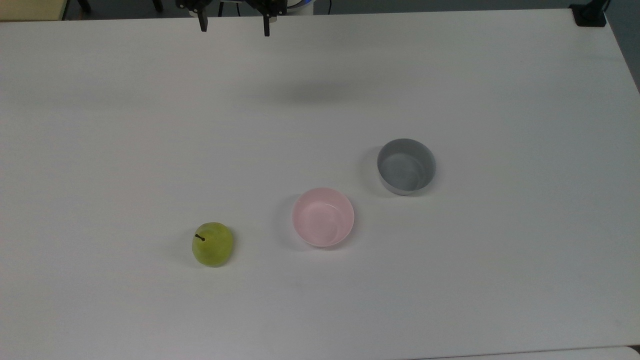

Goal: Place the pear in the bowl
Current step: 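Move the open gripper down toward the green pear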

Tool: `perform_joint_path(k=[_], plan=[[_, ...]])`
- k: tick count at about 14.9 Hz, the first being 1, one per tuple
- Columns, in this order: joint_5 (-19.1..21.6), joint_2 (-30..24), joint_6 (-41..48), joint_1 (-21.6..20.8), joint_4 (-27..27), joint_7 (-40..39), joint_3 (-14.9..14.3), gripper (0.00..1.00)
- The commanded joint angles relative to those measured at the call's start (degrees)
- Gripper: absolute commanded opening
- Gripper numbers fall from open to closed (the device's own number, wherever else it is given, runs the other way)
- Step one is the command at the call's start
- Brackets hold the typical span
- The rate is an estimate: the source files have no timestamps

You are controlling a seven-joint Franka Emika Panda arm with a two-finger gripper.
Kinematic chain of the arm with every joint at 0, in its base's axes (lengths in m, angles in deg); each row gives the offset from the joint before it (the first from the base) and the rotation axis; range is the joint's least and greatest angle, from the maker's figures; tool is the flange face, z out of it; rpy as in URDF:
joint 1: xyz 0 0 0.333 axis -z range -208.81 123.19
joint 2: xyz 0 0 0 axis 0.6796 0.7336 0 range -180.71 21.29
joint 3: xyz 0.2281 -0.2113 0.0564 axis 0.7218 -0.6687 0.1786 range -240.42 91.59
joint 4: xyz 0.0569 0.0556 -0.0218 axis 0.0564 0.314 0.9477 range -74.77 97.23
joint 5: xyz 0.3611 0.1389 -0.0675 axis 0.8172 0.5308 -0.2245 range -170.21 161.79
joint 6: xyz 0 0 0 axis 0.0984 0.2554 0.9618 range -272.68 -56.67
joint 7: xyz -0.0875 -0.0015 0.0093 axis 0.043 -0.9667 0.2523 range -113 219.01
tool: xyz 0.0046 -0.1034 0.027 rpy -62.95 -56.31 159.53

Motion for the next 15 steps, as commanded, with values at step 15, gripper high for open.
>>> perform_joint_path(k=[15], plan=[[1.83, 2.33, -4.00, -0.18, -0.38, -5.78, -1.41, 1.00]])
